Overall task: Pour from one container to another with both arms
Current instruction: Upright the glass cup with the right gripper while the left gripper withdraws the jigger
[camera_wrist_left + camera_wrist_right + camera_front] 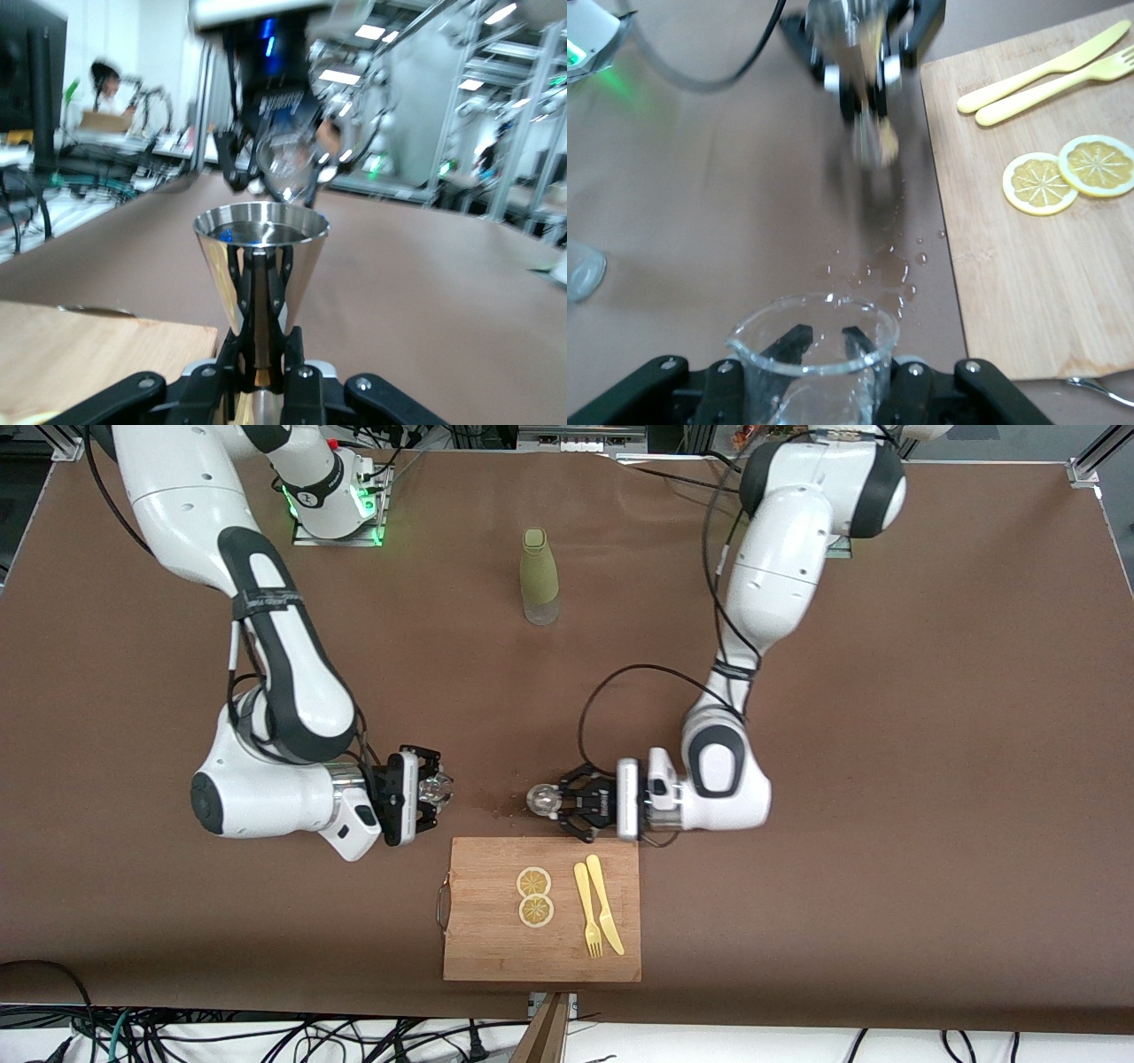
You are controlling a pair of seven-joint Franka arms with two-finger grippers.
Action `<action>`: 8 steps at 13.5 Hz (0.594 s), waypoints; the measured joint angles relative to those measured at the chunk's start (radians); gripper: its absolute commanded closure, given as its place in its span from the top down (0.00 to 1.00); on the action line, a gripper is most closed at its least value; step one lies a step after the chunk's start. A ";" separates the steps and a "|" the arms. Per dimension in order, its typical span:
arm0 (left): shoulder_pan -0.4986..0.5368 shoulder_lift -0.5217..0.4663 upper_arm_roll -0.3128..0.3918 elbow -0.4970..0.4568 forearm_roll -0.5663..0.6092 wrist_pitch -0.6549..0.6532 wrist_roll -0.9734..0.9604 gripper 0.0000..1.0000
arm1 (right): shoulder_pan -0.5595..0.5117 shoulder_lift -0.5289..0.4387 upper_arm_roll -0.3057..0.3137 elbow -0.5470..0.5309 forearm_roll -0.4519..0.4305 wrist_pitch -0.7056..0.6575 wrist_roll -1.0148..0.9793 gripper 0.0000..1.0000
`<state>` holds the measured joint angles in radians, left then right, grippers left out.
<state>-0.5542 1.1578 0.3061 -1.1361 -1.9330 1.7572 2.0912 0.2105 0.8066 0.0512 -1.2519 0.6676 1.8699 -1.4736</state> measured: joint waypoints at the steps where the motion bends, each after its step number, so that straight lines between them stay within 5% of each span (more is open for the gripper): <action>1: 0.050 0.000 0.001 -0.011 0.046 -0.080 0.037 0.00 | -0.019 0.007 0.000 -0.005 0.018 -0.004 -0.052 0.26; 8: 0.371 0.001 0.004 -0.036 0.472 -0.527 0.221 0.00 | -0.146 0.036 -0.001 -0.084 0.110 -0.015 -0.393 0.25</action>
<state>-0.1832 1.1589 0.3098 -1.1724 -1.4606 1.2299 2.3120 0.0642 0.8427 0.0507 -1.3361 0.7772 1.8547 -1.8668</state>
